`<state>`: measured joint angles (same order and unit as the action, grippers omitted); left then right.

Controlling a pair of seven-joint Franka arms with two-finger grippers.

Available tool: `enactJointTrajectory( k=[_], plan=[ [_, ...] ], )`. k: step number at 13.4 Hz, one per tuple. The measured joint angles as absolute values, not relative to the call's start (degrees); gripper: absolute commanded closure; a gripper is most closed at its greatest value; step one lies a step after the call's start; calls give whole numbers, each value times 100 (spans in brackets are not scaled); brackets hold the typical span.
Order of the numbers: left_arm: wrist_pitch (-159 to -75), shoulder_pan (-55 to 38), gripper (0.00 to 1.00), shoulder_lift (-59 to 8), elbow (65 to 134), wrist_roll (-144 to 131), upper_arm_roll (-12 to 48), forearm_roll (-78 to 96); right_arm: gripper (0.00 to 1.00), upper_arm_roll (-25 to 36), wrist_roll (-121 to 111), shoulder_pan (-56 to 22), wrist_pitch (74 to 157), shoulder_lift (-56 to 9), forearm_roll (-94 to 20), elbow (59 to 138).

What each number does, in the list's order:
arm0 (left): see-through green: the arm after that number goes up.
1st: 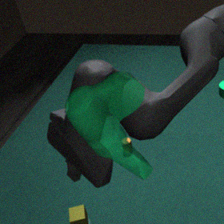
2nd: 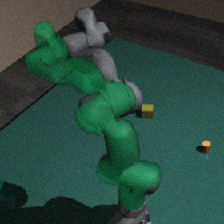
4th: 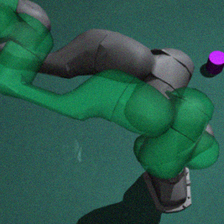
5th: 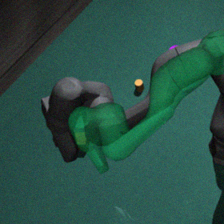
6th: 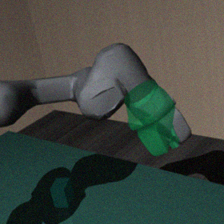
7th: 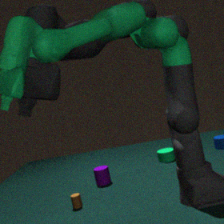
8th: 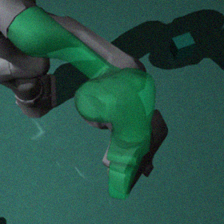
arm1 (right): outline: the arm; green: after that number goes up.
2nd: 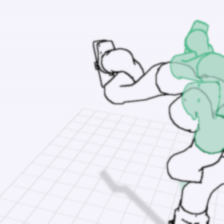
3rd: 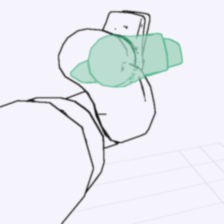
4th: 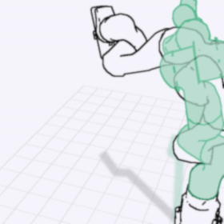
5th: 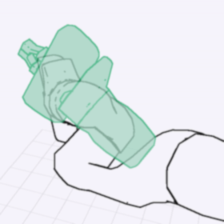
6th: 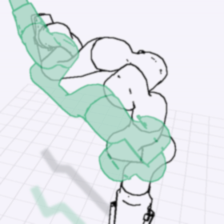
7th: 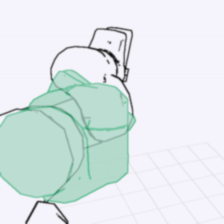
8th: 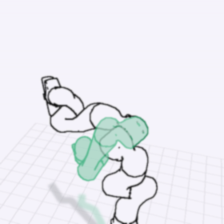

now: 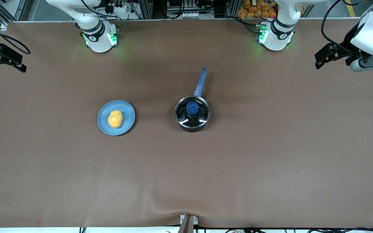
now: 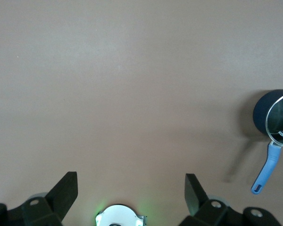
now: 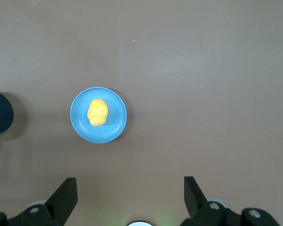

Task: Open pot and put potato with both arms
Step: 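Move the left gripper from rest toward the lidded saucepan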

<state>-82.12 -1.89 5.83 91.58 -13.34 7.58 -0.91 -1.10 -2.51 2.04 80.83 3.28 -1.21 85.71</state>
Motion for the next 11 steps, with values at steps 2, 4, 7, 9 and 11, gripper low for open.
enactJointTrajectory(
  k=[2,4,7,9,11],
  plan=[
    [-8212,-158,0,582,9148,-1097,736,-93,0,-106,-251,204,8083,328,-121,8571],
    [-8213,-140,0,569,9089,-1001,715,-93,0,-98,-251,205,8083,328,-121,8572],
    [-8213,-141,0,481,9015,-1000,715,-93,0,-88,-251,205,8083,328,-121,8572],
    [-8212,-142,0,423,9014,-1000,715,-93,0,-88,-251,205,8083,328,-121,8572],
    [-8212,-135,0,397,9014,-1000,715,-93,0,-87,-251,205,8083,328,-121,8572]
  ],
)
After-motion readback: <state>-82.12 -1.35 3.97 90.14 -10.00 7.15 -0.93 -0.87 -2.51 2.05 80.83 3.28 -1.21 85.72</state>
